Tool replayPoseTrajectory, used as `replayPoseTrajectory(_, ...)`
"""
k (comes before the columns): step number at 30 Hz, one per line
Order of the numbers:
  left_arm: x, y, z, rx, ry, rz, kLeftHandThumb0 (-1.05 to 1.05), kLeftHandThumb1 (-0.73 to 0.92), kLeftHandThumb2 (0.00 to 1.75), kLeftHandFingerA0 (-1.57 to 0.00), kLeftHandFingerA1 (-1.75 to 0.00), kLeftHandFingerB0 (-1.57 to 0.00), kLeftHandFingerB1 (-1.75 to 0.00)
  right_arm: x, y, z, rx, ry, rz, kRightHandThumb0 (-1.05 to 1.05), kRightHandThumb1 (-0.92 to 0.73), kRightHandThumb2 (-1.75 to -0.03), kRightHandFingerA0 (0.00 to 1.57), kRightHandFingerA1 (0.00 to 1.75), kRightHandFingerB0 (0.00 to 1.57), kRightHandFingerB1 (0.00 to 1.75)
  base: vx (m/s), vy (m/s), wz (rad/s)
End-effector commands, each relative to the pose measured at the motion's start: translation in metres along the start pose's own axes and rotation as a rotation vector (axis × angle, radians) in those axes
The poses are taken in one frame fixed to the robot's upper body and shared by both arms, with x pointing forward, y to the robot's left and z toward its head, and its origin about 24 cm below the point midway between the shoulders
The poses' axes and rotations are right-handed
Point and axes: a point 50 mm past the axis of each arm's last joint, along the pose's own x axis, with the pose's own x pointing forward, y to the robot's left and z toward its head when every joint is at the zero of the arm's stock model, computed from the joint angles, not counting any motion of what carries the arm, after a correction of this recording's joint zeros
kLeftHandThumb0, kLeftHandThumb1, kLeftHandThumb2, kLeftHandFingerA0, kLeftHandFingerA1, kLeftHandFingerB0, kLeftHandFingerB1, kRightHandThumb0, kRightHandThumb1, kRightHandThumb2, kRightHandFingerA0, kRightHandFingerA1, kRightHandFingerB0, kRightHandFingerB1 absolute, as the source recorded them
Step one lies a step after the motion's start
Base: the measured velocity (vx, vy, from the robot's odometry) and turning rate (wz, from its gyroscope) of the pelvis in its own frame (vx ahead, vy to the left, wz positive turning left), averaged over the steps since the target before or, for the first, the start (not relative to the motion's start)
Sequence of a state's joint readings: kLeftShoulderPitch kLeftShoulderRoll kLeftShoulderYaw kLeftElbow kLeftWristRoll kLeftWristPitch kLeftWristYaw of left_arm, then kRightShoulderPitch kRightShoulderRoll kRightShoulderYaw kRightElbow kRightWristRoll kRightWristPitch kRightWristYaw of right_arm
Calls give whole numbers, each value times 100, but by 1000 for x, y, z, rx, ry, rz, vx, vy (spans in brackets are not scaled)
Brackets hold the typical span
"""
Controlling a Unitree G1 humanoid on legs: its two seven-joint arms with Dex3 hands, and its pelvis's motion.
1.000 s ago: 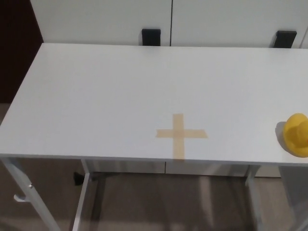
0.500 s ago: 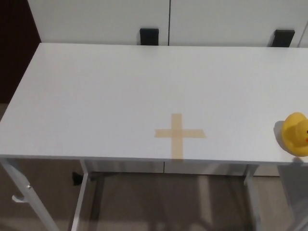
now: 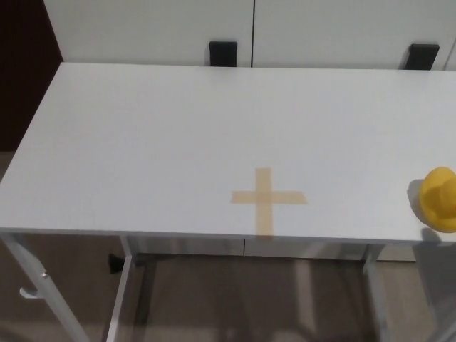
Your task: The robot uses its right hand to push the yellow duck toy to the center of the white desk.
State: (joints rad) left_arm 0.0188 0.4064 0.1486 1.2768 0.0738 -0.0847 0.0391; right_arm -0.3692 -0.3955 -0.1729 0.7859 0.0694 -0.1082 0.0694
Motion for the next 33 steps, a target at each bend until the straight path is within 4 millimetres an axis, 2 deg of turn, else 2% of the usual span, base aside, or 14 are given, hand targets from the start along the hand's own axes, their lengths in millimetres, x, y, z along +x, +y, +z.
replayPoseTrajectory(1, 0, 1, 3, 28, -47, 1, -12, 63, 79, -89, -72, -86, -61, 1, -3, -2, -90, -8, -6, -89, -92, -78, 13, 40, 10, 33, 0, 0, 0)
replayPoseTrajectory(2, 0, 1, 3, 28, -47, 1, -12, 63, 79, -89, -72, -86, -61, 1, -3, -2, -90, -8, -6, -89, -92, -78, 13, 40, 10, 33, 0, 0, 0)
replayPoseTrajectory(3, 0, 0, 3, 30, -45, 2, -12, 65, 77, -88, -69, -85, -59, 1, -2, -3, -100, -4, 5, -36, -50, -113, 0, 50, 0, 49, 0, 0, 0)
replayPoseTrajectory(4, 0, 1, 3, 24, -43, 4, -14, 69, 65, -86, -64, -82, -58, 2, -1, -3, -114, -4, 15, -88, -92, -76, 21, 40, 15, 33, 0, 0, 0)
replayPoseTrajectory(10, 0, 1, 5, 36, -46, 5, -15, 70, 64, -88, -68, -84, -58, 7, 0, 2, -137, -9, 7, -86, -92, -76, 24, 39, 17, 33, 0, 0, 0)
replayPoseTrajectory(11, 0, 1, 5, 46, -49, 4, -12, 65, 73, -88, -68, -85, -59, 7, 1, 2, -148, -10, 8, -85, -92, -77, 24, 41, 17, 34, 0, 0, 0)
replayPoseTrajectory(14, 0, 1, 6, 55, -52, 3, -12, 65, 75, -88, -68, -86, -58, 8, 3, 3, -159, -10, 10, -86, -91, -76, 25, 41, 18, 34, 0, 0, 0)
replayPoseTrajectory(19, 0, 0, 6, 59, -52, -1, -12, 65, 73, -87, -68, -83, -59, 7, 12, -4, -145, 2, 34, -86, -92, -75, 23, 42, 16, 34, 0, 0, 0)
replayPoseTrajectory(22, 0, -1, 6, 60, -49, -2, -12, 68, 73, -86, -66, -82, -58, 7, 25, -6, -149, -5, 60, -86, -92, -76, 24, 46, 18, 37, 0, 0, 0)
replayPoseTrajectory(24, 0, -1, 6, 60, -49, -2, -12, 68, 73, -86, -66, -82, -58, 7, 25, -6, -149, -5, 60, -86, -92, -76, 24, 46, 18, 37, 0, 0, 0)
replayPoseTrajectory(33, 0, -1, 5, 54, -43, -9, -13, 67, 70, -86, -65, -83, -59, 12, 41, 5, -198, -26, 105, -84, -92, -77, 25, 45, 18, 36, 0, 0, 0)
